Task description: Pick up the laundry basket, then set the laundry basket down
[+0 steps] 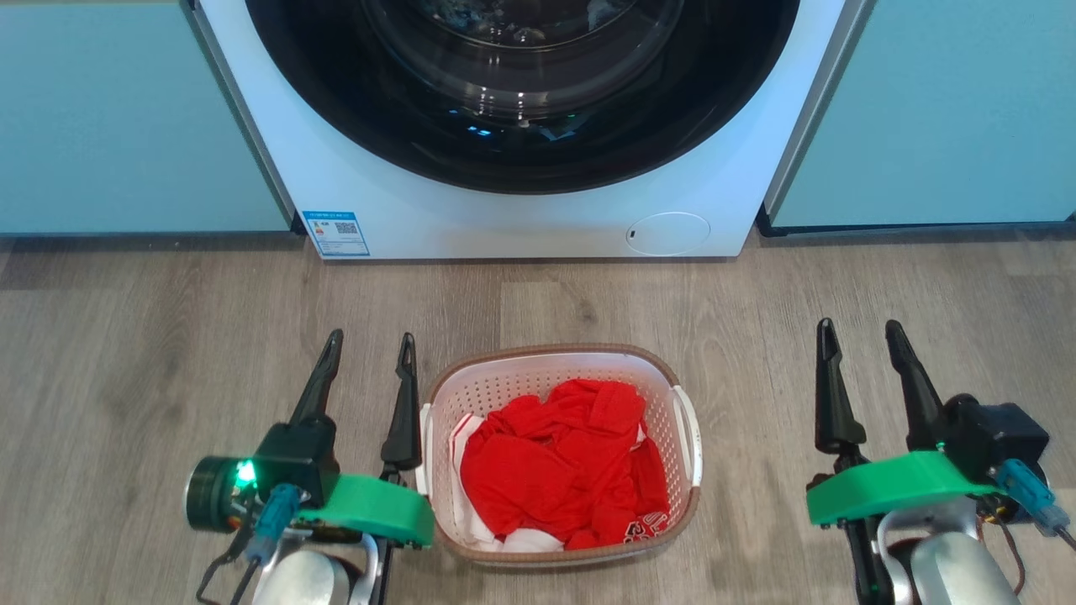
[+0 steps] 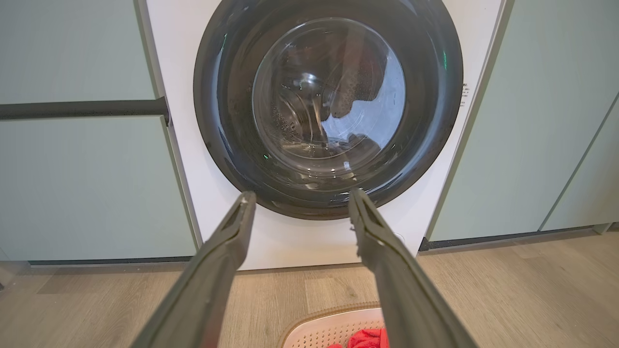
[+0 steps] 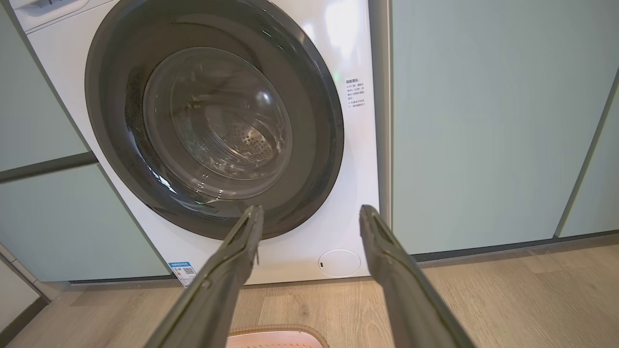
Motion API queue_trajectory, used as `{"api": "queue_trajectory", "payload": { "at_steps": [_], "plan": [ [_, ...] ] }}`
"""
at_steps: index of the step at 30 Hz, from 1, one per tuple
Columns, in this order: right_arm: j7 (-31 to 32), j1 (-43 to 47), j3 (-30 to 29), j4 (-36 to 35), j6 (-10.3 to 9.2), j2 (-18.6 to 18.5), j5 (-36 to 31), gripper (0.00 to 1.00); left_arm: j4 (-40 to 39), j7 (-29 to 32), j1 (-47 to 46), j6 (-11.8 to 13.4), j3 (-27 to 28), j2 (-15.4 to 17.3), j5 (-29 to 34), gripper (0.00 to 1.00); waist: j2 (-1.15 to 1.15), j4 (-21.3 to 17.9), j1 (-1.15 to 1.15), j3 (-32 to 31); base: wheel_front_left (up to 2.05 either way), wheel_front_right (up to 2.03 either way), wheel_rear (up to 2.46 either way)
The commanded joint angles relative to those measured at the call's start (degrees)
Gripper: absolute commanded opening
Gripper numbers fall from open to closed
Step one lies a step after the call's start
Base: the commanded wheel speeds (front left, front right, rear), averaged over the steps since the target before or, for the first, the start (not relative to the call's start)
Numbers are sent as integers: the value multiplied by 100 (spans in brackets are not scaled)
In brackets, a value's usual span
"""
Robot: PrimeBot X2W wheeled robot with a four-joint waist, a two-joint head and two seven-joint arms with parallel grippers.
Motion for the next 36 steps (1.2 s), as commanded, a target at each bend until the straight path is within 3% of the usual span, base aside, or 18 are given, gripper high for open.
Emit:
{"api": "queue_trajectory", "payload": {
  "at_steps": [1,30,31,36],
  "plan": [
    [-69,-125,135,-171,40,-7,-33,100,-146,-29,-184,34,170,-35,-20,100,0,6,0,-7,0,0,0],
    [-69,-150,121,-187,40,-7,-15,100,-96,-29,-201,52,203,-36,-269,100,0,20,0,11,0,0,0],
    [2,3,6,12,-1,0,-6,0,103,1,4,6,-3,3,-265,0,0,19,0,10,0,0,0],
    [42,61,30,232,0,-5,169,0,288,30,75,-21,11,10,-452,0,0,9,0,4,0,0,0]
  ]
}}
